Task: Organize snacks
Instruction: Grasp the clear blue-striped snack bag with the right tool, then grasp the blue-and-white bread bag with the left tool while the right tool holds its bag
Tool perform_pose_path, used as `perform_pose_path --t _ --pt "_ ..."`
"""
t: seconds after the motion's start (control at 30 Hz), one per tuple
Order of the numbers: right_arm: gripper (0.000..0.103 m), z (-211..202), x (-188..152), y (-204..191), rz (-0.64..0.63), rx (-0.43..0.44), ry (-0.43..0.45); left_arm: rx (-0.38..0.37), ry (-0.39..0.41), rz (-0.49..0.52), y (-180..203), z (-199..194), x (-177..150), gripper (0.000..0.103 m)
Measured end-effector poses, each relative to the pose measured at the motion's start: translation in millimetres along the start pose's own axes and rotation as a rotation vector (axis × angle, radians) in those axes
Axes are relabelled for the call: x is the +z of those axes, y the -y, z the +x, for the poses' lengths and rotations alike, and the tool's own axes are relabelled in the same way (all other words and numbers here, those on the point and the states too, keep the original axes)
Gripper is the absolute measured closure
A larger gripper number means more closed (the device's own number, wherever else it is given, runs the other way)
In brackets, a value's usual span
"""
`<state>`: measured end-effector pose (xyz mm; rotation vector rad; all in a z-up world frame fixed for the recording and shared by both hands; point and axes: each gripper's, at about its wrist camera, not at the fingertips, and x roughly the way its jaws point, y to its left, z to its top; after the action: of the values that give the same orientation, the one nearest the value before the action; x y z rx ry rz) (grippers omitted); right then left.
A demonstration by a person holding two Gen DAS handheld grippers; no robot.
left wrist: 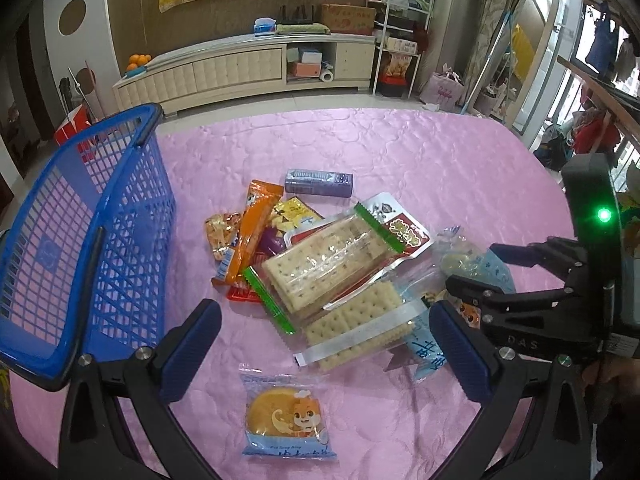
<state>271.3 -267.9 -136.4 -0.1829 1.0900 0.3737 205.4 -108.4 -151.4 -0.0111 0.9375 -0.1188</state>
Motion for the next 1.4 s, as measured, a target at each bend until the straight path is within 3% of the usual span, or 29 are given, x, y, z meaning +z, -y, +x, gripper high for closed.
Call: perform_pose_path --t 0.07,0.2,0.53,0.9,1.4 --pt "0.050 -1 -3 1 0.001 0.023 -0.001 -0.001 -0.006 -0.003 1 -1 -2 0.000" --pt "0.059 -13 -10 -1 0.003 0.021 0.039 -0.001 -0.018 -0.005 5 -7 -5 0.000" --pt "0.061 -36 -28 16 0.085 0.086 0.035 -0.026 -0.061 -0.032 38 -11 -18 0.000" --pt "0.064 -65 -46 45 0.096 -0.014 0.070 -0.050 -0.168 -0.115 74 20 -27 0.000" --pt "0.064 -54 -51 68 0.111 0.026 0.087 0.066 -0.227 -0.160 97 69 -13 0.000"
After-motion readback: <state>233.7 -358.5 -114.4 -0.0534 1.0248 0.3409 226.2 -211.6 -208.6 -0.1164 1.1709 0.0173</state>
